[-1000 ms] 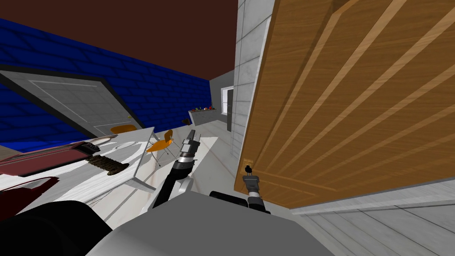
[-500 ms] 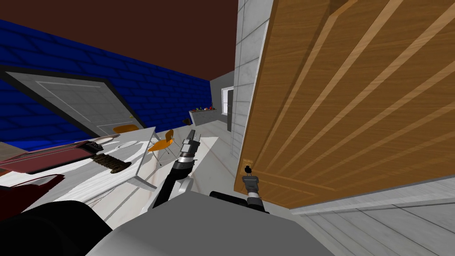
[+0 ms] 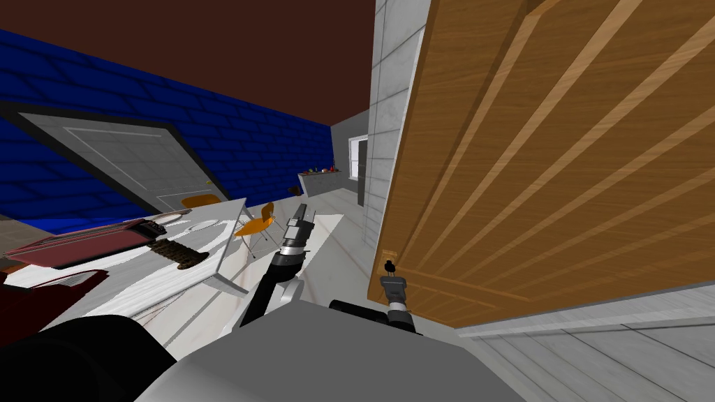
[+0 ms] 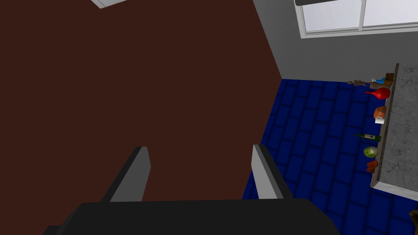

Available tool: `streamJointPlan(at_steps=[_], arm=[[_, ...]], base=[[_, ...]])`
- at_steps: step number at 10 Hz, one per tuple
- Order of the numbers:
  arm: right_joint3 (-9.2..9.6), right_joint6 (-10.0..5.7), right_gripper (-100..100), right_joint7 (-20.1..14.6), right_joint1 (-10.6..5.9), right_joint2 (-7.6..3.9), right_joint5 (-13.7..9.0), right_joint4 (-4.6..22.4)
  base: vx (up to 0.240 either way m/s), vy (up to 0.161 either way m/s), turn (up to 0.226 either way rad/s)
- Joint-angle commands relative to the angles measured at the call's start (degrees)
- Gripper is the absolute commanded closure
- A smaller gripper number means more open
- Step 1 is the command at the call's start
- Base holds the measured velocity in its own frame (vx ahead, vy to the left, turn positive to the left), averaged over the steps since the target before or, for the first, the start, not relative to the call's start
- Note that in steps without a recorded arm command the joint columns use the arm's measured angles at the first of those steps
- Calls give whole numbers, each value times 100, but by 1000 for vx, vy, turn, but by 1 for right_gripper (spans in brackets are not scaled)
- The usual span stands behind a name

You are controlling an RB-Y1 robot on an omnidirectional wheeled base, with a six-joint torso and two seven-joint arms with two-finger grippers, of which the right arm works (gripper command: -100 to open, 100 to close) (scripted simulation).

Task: Push the door open

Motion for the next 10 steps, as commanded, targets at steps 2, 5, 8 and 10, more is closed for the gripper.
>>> streamJointPlan(at_steps=[2, 5, 8, 10], arm=[[46, -102, 100, -89, -52, 14, -24, -201], [83, -108, 100, -179, -18, 19, -101, -234], [83, -108, 100, -179, -18, 19, -101, -234], [150, -121, 100, -346, 45, 28, -244, -294]], base=[[-29, -20, 33], [-7, 0, 9], [-12, -9, 13], [-45, -32, 67]])
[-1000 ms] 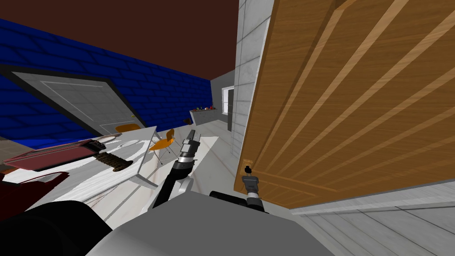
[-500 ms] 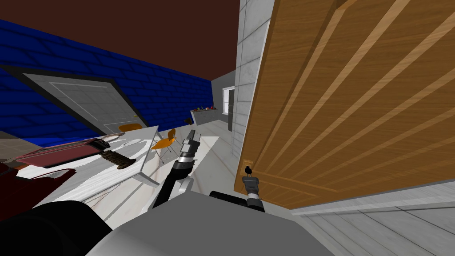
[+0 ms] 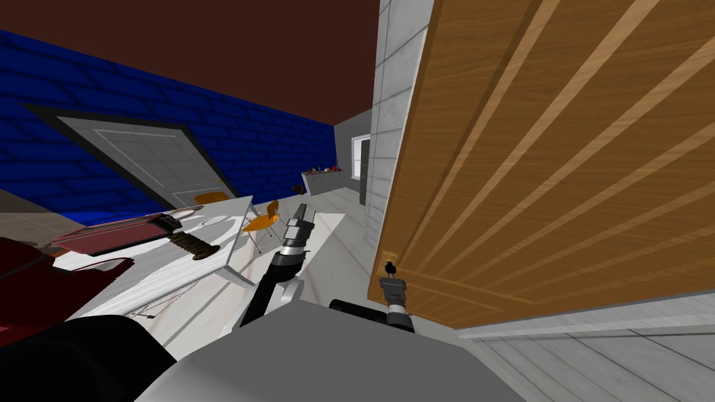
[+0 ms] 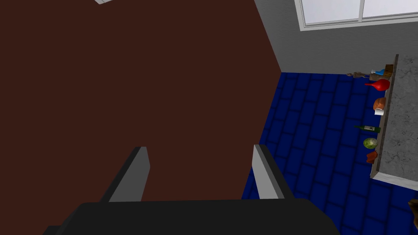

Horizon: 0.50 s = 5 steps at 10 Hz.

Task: Push the door open

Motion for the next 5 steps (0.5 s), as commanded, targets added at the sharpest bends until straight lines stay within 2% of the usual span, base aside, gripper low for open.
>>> streamJointPlan(at_steps=[1, 3, 4, 5], arm=[[58, -158, 100, -118, -89, 31, -35, -149], [58, -158, 100, -118, -89, 31, -35, -149], [124, -117, -100, -190, 73, -3, -149, -91], [145, -149, -100, -221, 96, -8, -173, -123]], base=[[-42, -27, 45], [-14, -12, 5], [-110, -3, -33], [-185, 10, -10]])
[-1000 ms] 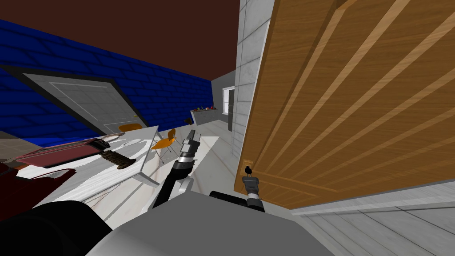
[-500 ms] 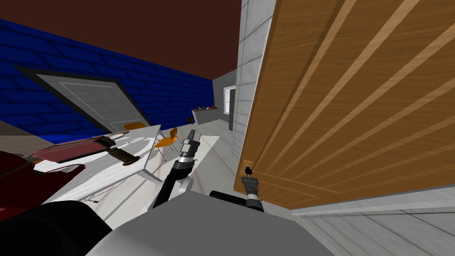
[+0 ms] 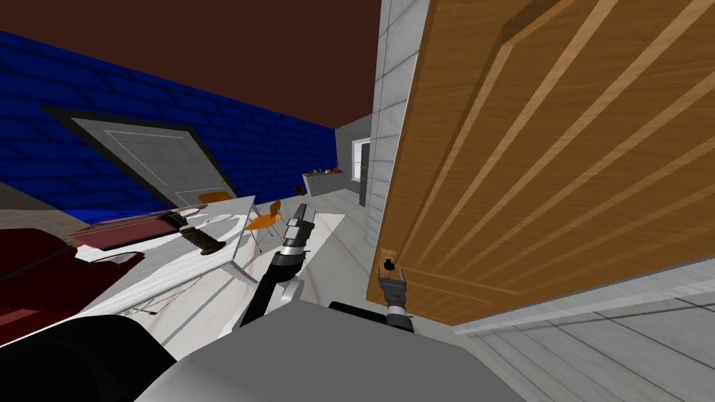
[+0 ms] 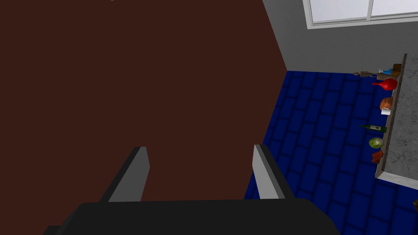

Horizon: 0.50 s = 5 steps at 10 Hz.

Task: Push the door open

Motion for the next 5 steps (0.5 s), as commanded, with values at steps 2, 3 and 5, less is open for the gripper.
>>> streamJointPlan(at_steps=[2, 3, 5], arm=[[139, -182, -100, -159, 124, -15, -110, -171], [196, -267, -100, -243, 186, -31, -176, -259], [206, -282, -100, -258, 181, -32, -185, -247]], base=[[-228, 33, -10], [-247, 38, -19], [-178, 25, -13]])
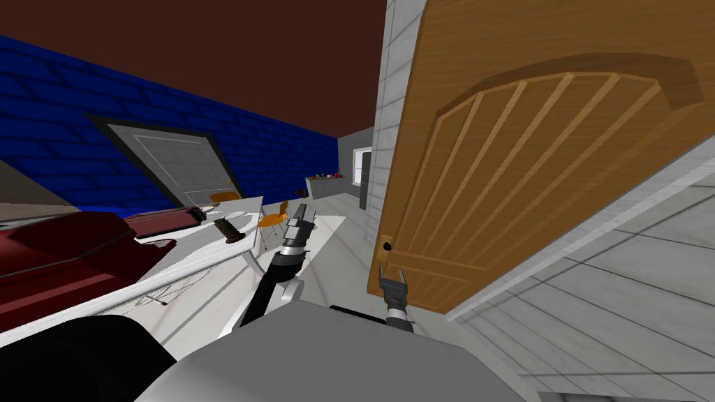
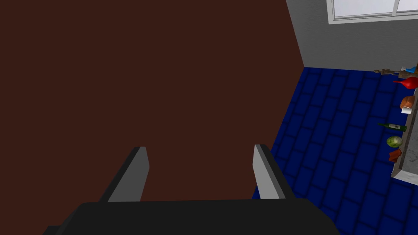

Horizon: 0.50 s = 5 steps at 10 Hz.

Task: Push the door open

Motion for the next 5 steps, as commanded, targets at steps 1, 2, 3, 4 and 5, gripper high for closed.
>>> streamJointPlan(at_steps=[1, 2, 3, 4, 5], arm=[[-44, 9, -100, -5, -68, 37, 2, 47], [-57, 12, -100, -6, -88, 48, 3, 61], [-84, 17, -100, -9, -130, 71, 4, 90], [-111, 23, -100, -12, -173, 94, 5, 120], [-149, 31, -100, -16, -231, 126, 7, 160]], base=[[98, 0, 25], [219, -20, 19], [240, -5, 20], [229, -15, 17], [245, -46, 29]])
